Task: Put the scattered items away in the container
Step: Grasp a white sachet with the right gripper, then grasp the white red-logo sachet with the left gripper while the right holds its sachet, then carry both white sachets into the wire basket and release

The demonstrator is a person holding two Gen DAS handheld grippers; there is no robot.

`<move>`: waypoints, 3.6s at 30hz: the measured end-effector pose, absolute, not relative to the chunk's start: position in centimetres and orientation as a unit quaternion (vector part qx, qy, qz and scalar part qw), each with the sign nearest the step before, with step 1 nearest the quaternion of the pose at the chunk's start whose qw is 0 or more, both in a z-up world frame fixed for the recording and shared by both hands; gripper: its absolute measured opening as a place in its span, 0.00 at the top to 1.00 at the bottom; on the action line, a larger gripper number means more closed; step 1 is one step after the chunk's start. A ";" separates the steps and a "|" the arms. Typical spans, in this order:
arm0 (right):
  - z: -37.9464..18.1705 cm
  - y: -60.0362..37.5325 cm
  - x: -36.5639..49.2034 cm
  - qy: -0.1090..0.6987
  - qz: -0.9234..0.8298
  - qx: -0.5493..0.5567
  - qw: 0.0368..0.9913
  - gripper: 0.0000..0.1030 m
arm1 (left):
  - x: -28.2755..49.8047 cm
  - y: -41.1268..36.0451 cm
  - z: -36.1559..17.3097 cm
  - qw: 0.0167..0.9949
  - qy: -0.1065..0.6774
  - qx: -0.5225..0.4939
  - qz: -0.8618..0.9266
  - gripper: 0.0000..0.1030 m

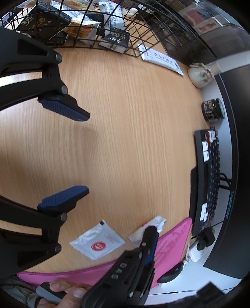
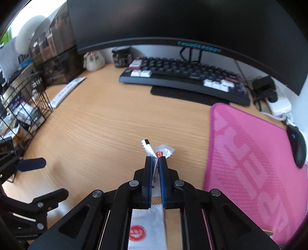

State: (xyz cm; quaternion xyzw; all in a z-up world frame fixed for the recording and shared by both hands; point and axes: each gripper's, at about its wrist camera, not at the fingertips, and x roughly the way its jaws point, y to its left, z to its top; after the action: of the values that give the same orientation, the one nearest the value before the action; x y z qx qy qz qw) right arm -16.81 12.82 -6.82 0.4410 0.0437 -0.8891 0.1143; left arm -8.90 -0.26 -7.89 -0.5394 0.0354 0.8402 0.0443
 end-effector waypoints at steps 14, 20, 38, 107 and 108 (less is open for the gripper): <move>-3.2 20.3 -12.0 0.009 -0.908 0.412 0.080 0.92 | -8.9 7.4 -7.3 0.103 0.050 -0.535 0.837 0.28; -1.7 24.1 -10.4 -0.012 -0.916 0.397 0.061 0.92 | -9.0 11.0 -8.3 0.123 0.053 -0.546 0.827 0.28; -1.2 24.0 -9.5 -0.015 -0.918 0.389 0.071 0.91 | -9.6 9.1 -9.3 0.097 0.055 -0.537 0.836 0.25; 4.3 -18.5 -8.5 0.083 -0.867 0.334 0.360 0.45 | 1.6 -27.9 2.4 -0.156 -0.081 -0.422 0.889 0.33; 4.4 -18.4 -8.5 0.083 -0.868 0.333 0.360 0.45 | 1.6 -27.9 2.4 -0.157 -0.080 -0.423 0.889 0.33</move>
State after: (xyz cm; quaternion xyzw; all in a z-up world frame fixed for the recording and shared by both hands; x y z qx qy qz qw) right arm -8.46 -18.36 4.40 0.3329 0.0831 -0.8678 0.3596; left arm 1.60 -27.93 2.41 -0.4231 -0.0804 0.8888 -0.1569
